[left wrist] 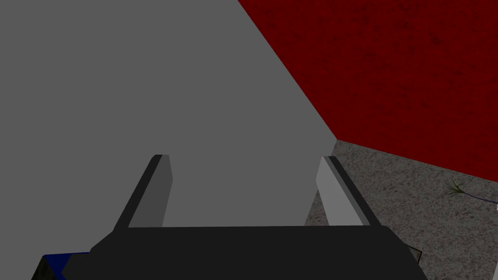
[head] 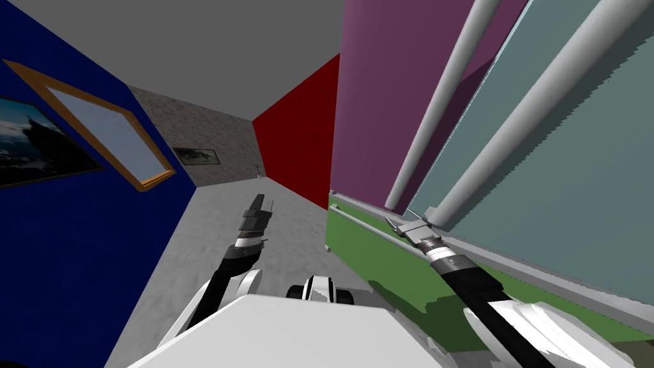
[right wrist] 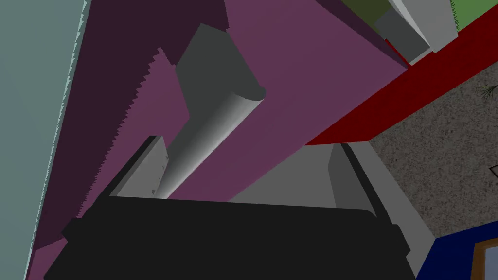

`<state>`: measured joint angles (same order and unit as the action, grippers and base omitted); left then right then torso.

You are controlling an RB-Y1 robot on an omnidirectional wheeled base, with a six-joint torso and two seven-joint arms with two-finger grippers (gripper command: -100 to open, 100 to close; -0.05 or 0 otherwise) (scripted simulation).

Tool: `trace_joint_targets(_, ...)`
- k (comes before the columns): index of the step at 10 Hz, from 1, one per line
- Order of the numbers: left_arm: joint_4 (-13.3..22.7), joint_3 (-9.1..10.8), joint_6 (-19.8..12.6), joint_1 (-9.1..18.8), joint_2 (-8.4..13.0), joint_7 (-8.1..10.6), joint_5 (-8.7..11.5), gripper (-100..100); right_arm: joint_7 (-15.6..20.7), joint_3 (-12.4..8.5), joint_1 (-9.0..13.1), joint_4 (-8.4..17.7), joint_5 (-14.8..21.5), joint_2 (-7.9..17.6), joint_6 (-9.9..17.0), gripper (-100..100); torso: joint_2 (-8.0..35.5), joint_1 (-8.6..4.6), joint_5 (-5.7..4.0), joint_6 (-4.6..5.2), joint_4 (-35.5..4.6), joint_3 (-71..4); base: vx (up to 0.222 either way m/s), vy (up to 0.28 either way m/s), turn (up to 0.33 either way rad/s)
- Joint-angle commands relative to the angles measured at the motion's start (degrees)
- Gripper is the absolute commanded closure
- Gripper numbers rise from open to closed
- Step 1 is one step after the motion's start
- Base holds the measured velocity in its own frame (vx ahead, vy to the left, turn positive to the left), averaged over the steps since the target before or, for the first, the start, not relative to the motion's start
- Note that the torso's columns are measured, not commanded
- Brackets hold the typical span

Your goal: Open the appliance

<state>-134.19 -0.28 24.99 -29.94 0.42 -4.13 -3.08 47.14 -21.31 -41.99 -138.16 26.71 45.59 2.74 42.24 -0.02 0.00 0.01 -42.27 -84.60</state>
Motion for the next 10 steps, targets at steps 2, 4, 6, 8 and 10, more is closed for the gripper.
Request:
trace_joint_targets(2, 0.0, 0.0, 0.0, 0.0, 0.0, 0.0, 0.0, 0, 4.9, -2.2, -1.3, 0.2, 2.3, 4.7, 3.1, -100, 0.0, 0.03, 0.0, 0.0, 0.0, 0.0, 0.101, -0.015, 0.075)
trace_joint_targets(4, 0.0, 0.0, 0.0, 0.0, 0.0, 0.0, 0.0, 0, 7.3, -3.4, -2.1, 0.2, 3.4, 6.5, 4.4, -100, 0.1, 0.04, 0.01, -0.03, 0.0, 0.1, 0.068, -0.017, 0.052)
trace_joint_targets(6, 0.0, 0.0, 0.0, 0.0, 0.0, 0.0, 0.0, 0, 6.6, -3.1, -2.0, 0.2, 3.2, 5.9, 4.1, -100, 0.1, 0.1, 0.03, -0.05, 0.0, 0.0, 0.014, -0.006, 0.006)
trace_joint_targets(8, 0.0, 0.0, 0.0, 0.0, 0.0, 0.0, 0.0, 0, 6.7, -4.2, -2.6, 0.3, 2.9, 5.3, 6.1, 100, 0.1, 0.08, -0.07, -0.09, 0.1, 0.1, 0.005, 0.103, -0.092)
trace_joint_targets(10, 0.0, -0.02, 0.0, 0.0, 0.0, 0.0, 0.0, 0, 6.8, -4.7, -3.0, 0.4, 2.8, 5.0, 7.1, 100, 0.0, 0.7, 0.15, -0.16, 0.1, 0.1, -0.03, 0.258, -0.121)
